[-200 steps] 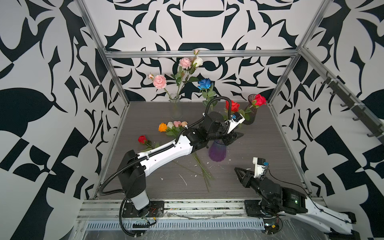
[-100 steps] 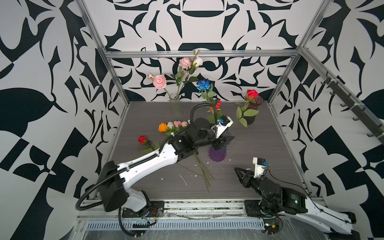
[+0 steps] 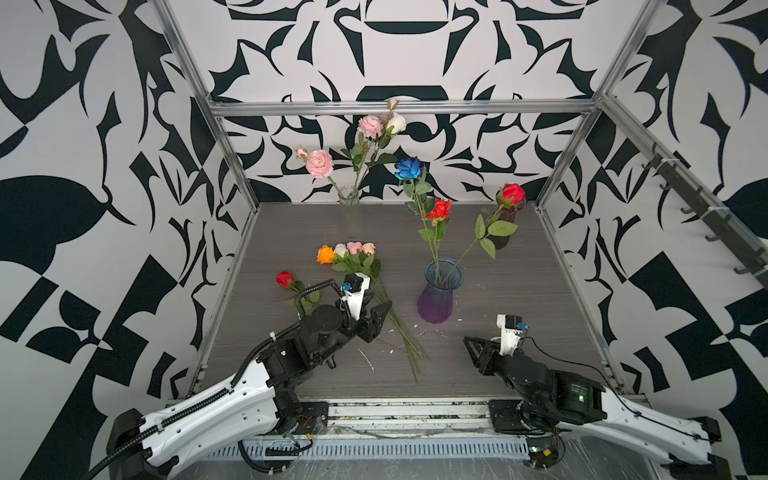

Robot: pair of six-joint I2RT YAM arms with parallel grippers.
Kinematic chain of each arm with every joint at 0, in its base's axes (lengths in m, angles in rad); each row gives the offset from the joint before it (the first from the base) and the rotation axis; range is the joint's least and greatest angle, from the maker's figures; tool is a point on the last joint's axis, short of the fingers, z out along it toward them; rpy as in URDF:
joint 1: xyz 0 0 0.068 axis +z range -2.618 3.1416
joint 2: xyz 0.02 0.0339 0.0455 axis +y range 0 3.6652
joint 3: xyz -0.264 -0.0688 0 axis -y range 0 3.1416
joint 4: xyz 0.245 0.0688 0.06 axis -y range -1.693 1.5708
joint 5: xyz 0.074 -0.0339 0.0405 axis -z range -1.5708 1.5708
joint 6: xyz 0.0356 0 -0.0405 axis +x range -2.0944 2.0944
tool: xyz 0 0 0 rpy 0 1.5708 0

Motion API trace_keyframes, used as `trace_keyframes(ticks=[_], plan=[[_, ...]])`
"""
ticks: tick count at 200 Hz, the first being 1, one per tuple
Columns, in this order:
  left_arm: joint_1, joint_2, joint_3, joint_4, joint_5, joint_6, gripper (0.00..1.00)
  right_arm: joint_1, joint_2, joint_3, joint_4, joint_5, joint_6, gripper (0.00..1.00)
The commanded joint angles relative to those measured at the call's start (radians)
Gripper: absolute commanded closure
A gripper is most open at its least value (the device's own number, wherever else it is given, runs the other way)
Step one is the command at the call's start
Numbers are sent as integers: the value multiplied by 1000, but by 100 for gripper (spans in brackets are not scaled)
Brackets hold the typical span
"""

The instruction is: Arrange the flowers into the vase

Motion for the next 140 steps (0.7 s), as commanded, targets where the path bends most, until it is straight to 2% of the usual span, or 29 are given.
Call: trace_keyframes(ticks=[1, 54, 66, 87, 114, 140], plan=[[4, -23, -39, -45, -87, -182, 41, 2, 68, 58, 84, -6, -36, 62], [3, -80, -160, -53, -190, -417, 39, 1, 255, 151, 132, -32, -103, 61], [4, -86, -177, -111, -253, -519, 36, 1, 304, 171, 150, -44, -116, 61], [13, -92, -196, -210, -337, -683, 38, 1, 421, 232, 161, -78, -162, 61], [19, -97, -189, -299, -403, -791, 38, 1, 623, 325, 193, -151, -225, 61], [54, -29, -138, -431, -410, -909, 44, 1, 790, 419, 193, -216, -281, 60]])
